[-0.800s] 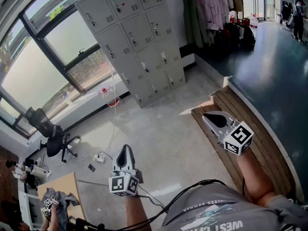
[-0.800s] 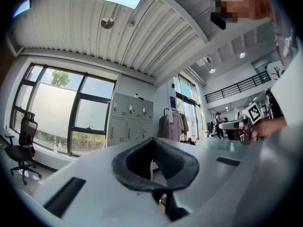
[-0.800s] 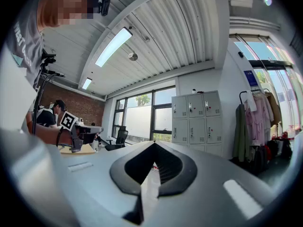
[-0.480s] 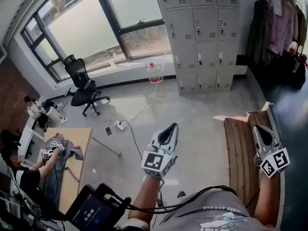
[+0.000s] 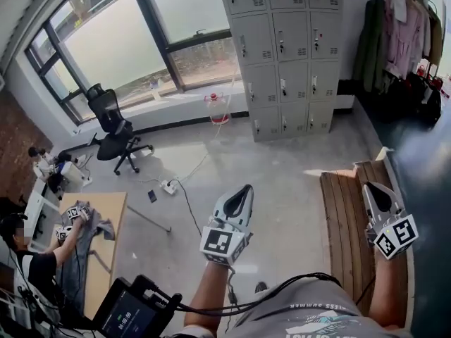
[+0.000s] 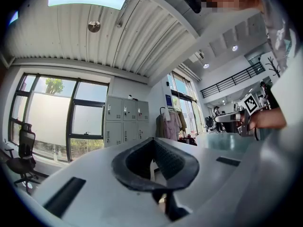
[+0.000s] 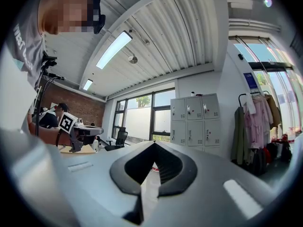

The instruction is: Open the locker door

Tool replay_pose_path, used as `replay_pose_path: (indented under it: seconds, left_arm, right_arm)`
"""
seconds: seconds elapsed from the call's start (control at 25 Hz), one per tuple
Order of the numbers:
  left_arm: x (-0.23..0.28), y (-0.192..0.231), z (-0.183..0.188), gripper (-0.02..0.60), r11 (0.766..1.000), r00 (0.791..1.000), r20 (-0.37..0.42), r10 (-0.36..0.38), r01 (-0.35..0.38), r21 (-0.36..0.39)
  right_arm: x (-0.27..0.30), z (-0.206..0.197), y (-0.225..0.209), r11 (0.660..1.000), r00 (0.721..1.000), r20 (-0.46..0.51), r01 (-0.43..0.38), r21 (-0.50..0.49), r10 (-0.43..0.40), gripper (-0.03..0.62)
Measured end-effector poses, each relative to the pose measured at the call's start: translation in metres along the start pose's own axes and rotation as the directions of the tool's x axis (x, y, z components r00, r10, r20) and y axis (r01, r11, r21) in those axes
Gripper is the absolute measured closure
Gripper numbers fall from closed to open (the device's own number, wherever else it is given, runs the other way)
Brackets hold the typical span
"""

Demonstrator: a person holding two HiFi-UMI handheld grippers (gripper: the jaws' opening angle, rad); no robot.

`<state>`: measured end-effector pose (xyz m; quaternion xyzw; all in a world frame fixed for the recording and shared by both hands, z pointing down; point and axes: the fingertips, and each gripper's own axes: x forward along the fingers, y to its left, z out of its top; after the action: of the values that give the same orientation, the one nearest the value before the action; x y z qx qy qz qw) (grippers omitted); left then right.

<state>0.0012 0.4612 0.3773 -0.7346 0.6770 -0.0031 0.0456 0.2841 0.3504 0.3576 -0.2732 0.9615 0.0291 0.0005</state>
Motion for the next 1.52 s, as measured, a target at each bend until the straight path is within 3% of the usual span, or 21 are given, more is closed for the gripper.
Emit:
replay_pose_path:
  seconds: [0.16,0.44,0.64,0.92,1.16,1.52]
  left_arm:
    - [0.006,-0.003,-0.009,0.575,0.999,1.000,-0.028,0.014,-0.013,0.043]
    - [0.027,-0.036,-0.006,0.575,0.999,0.998,-0.050,0.033,-0.032,0.023]
    - [0.045,-0.056,-0.012,0.575,0.998,0.997,-0.056,0.061,-0.061,0.004]
    - [0.073,-0.074,-0.022,0.575,0.998,0.996,-0.064,0.058,-0.059,-0.016]
    - [0.103,-0.042,-0.040,0.575,0.997,0.994,-0.083,0.076,-0.077,-0.009]
    - [0.197,0.065,-0.072,0.575,0.998,0.995,-0.071,0.067,-0.068,-0.015]
  right_arm:
    - [0.000,-0.002,-0.010,1.000,1.000,-0.001,-0.011,-0.012,0.011,0.600]
    - [-0.029,-0.009,-0.047,0.999,1.000,-0.010,-0.021,-0.027,0.020,0.600]
    - [-0.046,-0.024,-0.084,1.000,1.000,0.024,0.001,0.015,-0.002,0.599]
    - [-0.043,-0.035,-0.122,0.999,0.999,0.036,0.005,0.037,-0.006,0.599]
    - [0.002,-0.050,-0.137,0.999,1.000,0.007,-0.016,0.028,0.016,0.599]
    - [0.135,-0.059,-0.166,1.000,1.000,-0.009,0.000,-0.001,0.000,0.599]
